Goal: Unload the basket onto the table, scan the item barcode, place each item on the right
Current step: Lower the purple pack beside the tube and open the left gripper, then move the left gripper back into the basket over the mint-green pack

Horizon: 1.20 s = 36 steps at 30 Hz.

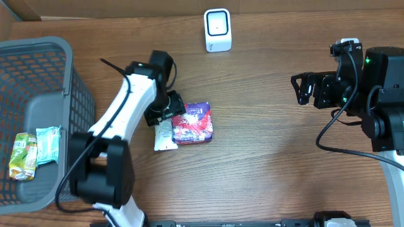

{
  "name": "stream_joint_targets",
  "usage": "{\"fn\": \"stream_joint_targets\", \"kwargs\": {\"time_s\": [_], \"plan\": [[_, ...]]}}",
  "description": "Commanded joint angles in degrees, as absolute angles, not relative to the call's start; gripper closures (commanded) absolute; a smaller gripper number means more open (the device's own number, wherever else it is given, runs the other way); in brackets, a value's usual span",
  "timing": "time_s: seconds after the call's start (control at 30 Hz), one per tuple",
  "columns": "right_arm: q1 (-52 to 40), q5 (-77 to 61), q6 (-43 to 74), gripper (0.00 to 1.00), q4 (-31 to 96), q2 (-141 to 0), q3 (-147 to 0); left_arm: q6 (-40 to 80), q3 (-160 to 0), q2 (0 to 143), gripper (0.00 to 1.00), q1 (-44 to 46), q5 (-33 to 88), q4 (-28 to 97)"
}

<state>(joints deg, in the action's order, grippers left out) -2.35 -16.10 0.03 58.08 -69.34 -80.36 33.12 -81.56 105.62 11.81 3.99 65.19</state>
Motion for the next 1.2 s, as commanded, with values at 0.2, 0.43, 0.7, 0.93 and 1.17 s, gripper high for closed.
{"fn": "stream_joint_targets", "kwargs": {"time_s": [0.2, 0.43, 0.7, 0.93, 1.17], "plan": [[-2.52, -15.92, 0.19, 0.0, 57.84, -68.93, -82.08, 31.22, -88.71, 87.13, 0.22, 9.89, 0.82, 67.77], [-2.52, -15.94, 0.19, 0.0, 57.82, -68.93, -82.08, 29.1, -91.35, 78.17, 0.2, -0.97, -3.22, 70.61], [-2.52, -15.94, 0.19, 0.0, 57.84, -68.93, -82.08, 22.44, -100.82, 75.44, 0.08, -17.87, -3.4, 71.77], [-2.52, -15.94, 0.19, 0.0, 57.84, -68.93, -82.08, 21.26, -102.39, 77.41, 0.08, -36.49, -3.44, 74.02], [-2.52, -15.94, 0.19, 0.0, 57.84, -68.93, -82.08, 21.54, -98.21, 84.88, 0.11, -47.48, -1.48, 74.22]]}}
